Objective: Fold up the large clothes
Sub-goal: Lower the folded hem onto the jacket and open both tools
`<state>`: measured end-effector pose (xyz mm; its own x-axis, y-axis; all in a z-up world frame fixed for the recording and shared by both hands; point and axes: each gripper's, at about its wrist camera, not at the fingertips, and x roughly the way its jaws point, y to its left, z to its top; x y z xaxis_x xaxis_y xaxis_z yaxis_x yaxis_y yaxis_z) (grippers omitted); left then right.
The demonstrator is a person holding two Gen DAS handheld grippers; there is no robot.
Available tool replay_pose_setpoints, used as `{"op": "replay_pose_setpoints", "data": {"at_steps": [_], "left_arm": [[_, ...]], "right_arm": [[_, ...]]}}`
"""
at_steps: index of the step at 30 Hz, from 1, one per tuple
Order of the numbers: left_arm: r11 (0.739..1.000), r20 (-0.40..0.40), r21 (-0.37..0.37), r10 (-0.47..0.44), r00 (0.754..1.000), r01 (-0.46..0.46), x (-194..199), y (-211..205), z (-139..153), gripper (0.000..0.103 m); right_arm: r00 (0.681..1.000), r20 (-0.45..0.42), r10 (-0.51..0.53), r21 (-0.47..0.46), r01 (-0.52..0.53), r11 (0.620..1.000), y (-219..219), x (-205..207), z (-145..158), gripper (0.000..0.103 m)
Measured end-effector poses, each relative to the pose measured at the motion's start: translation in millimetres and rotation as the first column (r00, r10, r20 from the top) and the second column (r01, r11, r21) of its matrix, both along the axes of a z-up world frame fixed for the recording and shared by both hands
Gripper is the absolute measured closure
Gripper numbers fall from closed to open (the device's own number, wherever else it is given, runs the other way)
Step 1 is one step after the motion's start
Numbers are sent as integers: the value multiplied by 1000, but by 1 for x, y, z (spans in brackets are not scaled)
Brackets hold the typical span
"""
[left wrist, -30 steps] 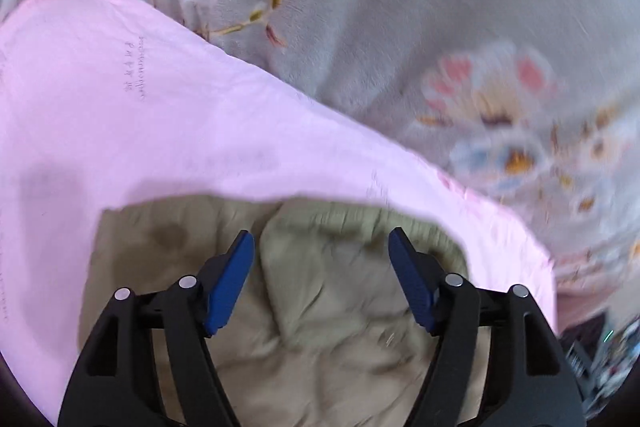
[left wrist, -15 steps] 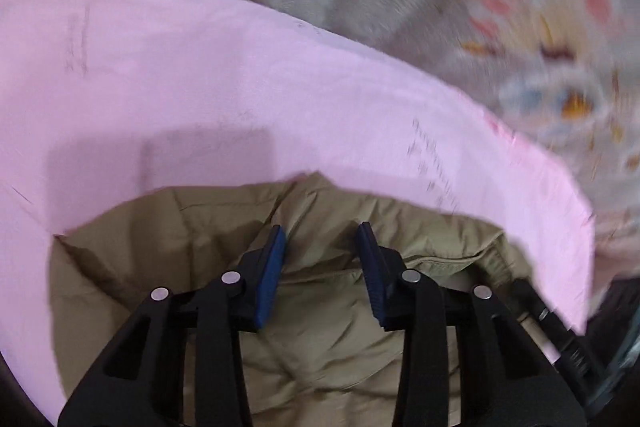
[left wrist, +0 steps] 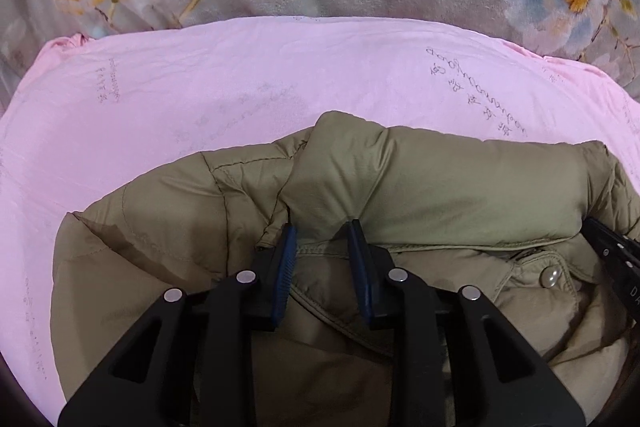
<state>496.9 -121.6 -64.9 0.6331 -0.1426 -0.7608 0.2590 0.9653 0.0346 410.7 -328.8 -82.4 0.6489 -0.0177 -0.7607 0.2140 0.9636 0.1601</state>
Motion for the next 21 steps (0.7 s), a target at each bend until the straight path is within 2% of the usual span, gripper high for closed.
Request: {"op": "replay_pose_setpoints", "data": {"at_steps": [2,6,10,12,16,21], "left_arm": [[1000,16,18,3,1000,-3,-1,-3,0,76],[999,38,44,4,999,-6,-3,-7,-1,76],[999,44,44,6,999,-7,-4,-7,-1,76],[999,42,38,6,999,-7,-4,-6,-1,76],[1000,40,30,5,999,-6,-4,-5,-1,76],[1000,37,15,4,999,-5,-4,-3,-1,76]], "right_arm": [[1000,4,1,-7,-1,1000,1,1,1,103],[999,34,-3,37,1,999,-5,-6,8,101],[988,147,-38,27,35,999,-1,-18,47,98],[987,157,-36,7,35,999,0,-9,57,98],[998,31,-49,-24,49,998,-5,15,23,100],[999,18,-48,-1,48,999,-9,16,4,102]]}}
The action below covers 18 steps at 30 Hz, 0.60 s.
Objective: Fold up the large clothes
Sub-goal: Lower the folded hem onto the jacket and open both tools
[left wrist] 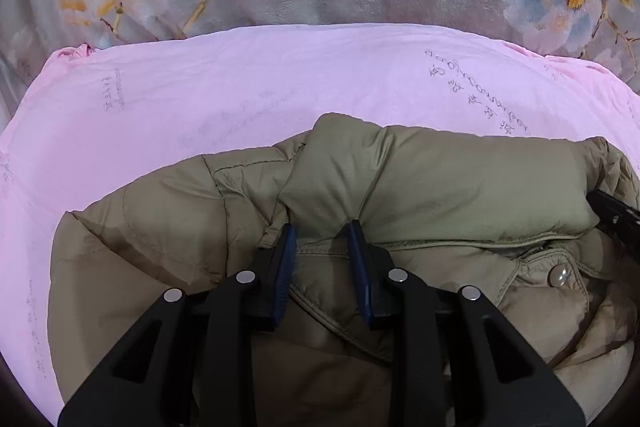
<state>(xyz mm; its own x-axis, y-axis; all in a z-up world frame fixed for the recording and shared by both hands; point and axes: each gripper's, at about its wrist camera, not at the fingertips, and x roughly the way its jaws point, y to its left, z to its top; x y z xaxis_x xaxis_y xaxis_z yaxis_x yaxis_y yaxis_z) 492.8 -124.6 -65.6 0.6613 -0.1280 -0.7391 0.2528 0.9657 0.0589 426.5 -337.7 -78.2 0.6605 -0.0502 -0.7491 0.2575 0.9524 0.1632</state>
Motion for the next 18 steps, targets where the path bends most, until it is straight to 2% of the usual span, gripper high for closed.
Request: {"op": "replay_pose_setpoints", "data": {"at_steps": [7,10,12,13,15,17,18], "left_arm": [[1000,-4,0,-1,1000,1,1,-1,0,77],[1000,-5,-2,-1,1000,1,2,-1,0,77],[999,-13,-32,1,1000,-1,-2,5,3,77],[999,-24,-51,2,1000,-4,-8,11,6,76],[996,-27,-89,9,1000,-12,-34,33,20,63],[991,-3,-129,-16,1000,15,-67,60,33,49],[989,12,-149,-22,1000,23,-91,80,40,44]], "right_arm": [[1000,-7,-8,-111,7,994,14,4,-10,103],[1000,6,-7,-86,8,996,11,3,-10,103],[1000,8,-7,-36,7,999,5,-6,-7,103],[1000,0,-13,-17,13,1000,5,-14,-2,96],[999,37,-5,27,4,1000,7,-56,20,91],[997,75,25,6,-25,1000,10,-104,41,87],[996,84,31,-12,-30,999,9,-133,48,77]]}}
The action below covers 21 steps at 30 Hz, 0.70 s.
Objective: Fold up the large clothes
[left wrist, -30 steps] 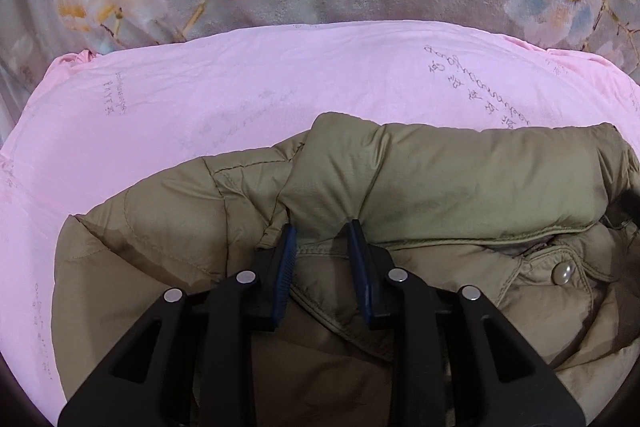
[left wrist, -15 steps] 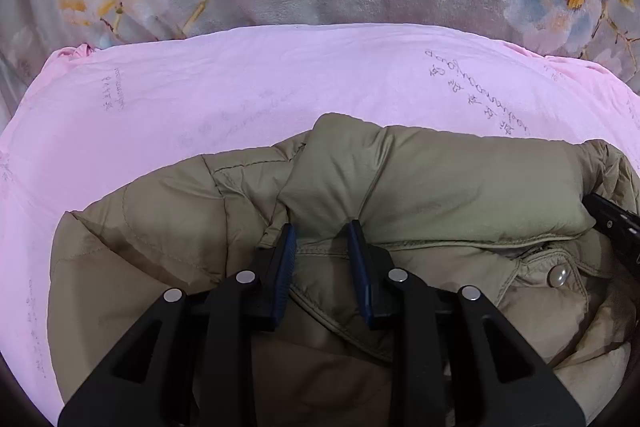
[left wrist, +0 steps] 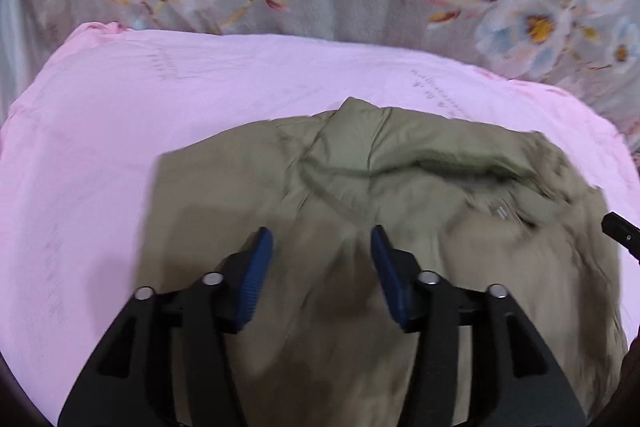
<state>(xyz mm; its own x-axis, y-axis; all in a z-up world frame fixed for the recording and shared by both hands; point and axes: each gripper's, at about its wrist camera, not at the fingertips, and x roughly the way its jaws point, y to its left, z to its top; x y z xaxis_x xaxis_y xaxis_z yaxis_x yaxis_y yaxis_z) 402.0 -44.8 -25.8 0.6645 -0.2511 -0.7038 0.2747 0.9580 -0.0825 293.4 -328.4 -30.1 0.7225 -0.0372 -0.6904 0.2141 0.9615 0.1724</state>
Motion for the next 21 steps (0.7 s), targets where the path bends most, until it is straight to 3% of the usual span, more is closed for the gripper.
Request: {"op": "replay_pose_setpoints", "data": {"at_steps": [1,2,7,12,16,21], "left_arm": [[1000,2,-14,3,1000,-3,-20,20,3,33],[1000,-7,-20,8,1000,-8,-34,34,5,30],[996,-146,-57,56,988,-65,-119,127,-18,30],[977,-282,-142,116,952,-162,-203,194,-53,30],[966,-297,-200,100,950,-164,-245,208,-53,30],[937,-354,-315,31,935,-150,-264,198,-60,30]], "right_arm": [[1000,3,3,-10,-3,1000,-2,-34,5,67],[1000,4,7,-11,-7,1000,-4,-59,5,64],[998,-46,-49,29,50,998,-21,-197,-16,50],[986,-128,-107,131,123,984,-31,-309,-57,46],[988,-136,-73,285,110,952,-22,-349,-82,44],[996,-67,-58,451,82,889,-13,-359,-89,42]]}}
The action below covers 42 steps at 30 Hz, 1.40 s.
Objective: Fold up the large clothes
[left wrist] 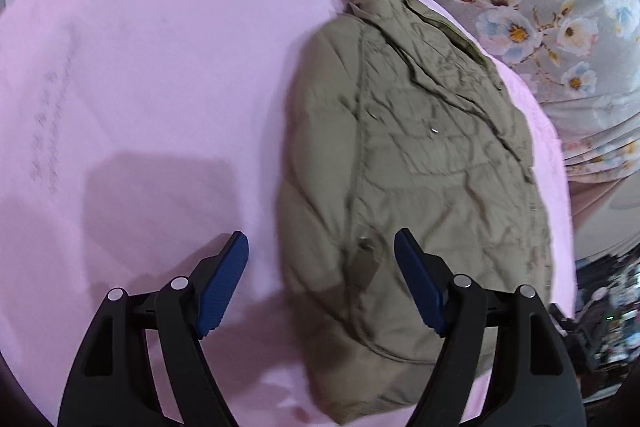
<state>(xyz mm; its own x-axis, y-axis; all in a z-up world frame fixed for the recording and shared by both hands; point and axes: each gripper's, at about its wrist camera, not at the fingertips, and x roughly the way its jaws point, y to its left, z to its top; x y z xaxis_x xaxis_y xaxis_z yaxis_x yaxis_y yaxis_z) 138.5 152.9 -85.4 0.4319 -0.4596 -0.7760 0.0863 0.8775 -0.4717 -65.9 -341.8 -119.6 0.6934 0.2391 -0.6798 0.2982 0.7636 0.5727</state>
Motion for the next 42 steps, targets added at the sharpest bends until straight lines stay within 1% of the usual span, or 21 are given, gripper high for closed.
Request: {"op": "replay_pose_setpoints", "data": {"at_steps": [2,4,5,6,7,8,9,10,11,14,18,20,22,25,27,29,32,34,36,39,42], "left_arm": [[999,-9,-36,-17,1000,16,-5,-8,-2,30],[999,-4,-33,-31,1000,31,-10,-22,-3,33],[999,-2,-25,-39,999,39,-10,-26,-3,41],[999,3,-13,-49,999,49,-12,-31,-3,48],[998,3,13,-56,998,56,-13,-36,-3,63],[998,7,29,-61,998,61,-13,-37,-2,77],[997,19,28,-68,997,68,-15,-37,2,82],[997,30,17,-76,997,75,-17,-35,8,91],[997,39,12,-81,996,81,-19,-32,13,94],[995,104,16,-103,989,101,-33,-24,41,97],[991,211,14,-135,968,135,-73,-3,91,97],[990,264,3,-139,954,144,-94,9,119,97],[989,331,-21,-128,935,143,-112,22,154,97],[990,416,-38,-109,903,137,-120,28,195,97],[990,446,-34,-106,889,136,-113,22,212,96],[992,460,-11,-106,882,125,-92,11,221,96],[996,455,44,-94,886,83,-48,-13,216,95],[994,432,98,-81,898,42,-4,-33,203,95],[992,389,125,-70,918,23,31,-45,183,95],[986,322,169,-55,945,0,84,-63,145,95],[977,259,213,-49,965,-8,123,-79,103,95]], "right_arm": [[1000,10,-1,40,1,999,6,2,-1,41],[1000,19,1,37,-2,999,11,3,-2,41],[1000,26,-1,39,0,999,14,2,-3,42],[999,34,-4,41,2,999,15,2,-4,51],[999,40,-3,41,1,999,17,0,-4,71],[999,44,3,38,-5,999,18,-1,-4,78],[998,58,5,39,-7,999,19,-1,-2,84],[996,87,3,42,-6,999,21,-5,2,88],[994,112,9,38,-14,999,21,-7,8,90],[979,194,68,-35,-62,997,32,-19,37,92],[948,268,173,-138,-140,981,49,-47,80,93],[924,317,212,-180,-161,970,56,-69,109,93],[897,390,209,-178,-150,973,55,-87,138,93],[834,529,158,-145,-95,985,44,-98,181,94],[803,584,121,-122,-60,991,34,-90,198,94],[786,612,89,-100,-35,994,24,-67,209,94],[787,615,57,-94,2,996,12,-22,209,94],[805,593,22,-55,14,998,-1,24,201,94],[825,564,-7,-27,26,999,-10,60,187,94],[871,490,-46,-12,60,998,-22,118,158,94],[909,409,-85,15,87,996,-33,157,123,94]]}}
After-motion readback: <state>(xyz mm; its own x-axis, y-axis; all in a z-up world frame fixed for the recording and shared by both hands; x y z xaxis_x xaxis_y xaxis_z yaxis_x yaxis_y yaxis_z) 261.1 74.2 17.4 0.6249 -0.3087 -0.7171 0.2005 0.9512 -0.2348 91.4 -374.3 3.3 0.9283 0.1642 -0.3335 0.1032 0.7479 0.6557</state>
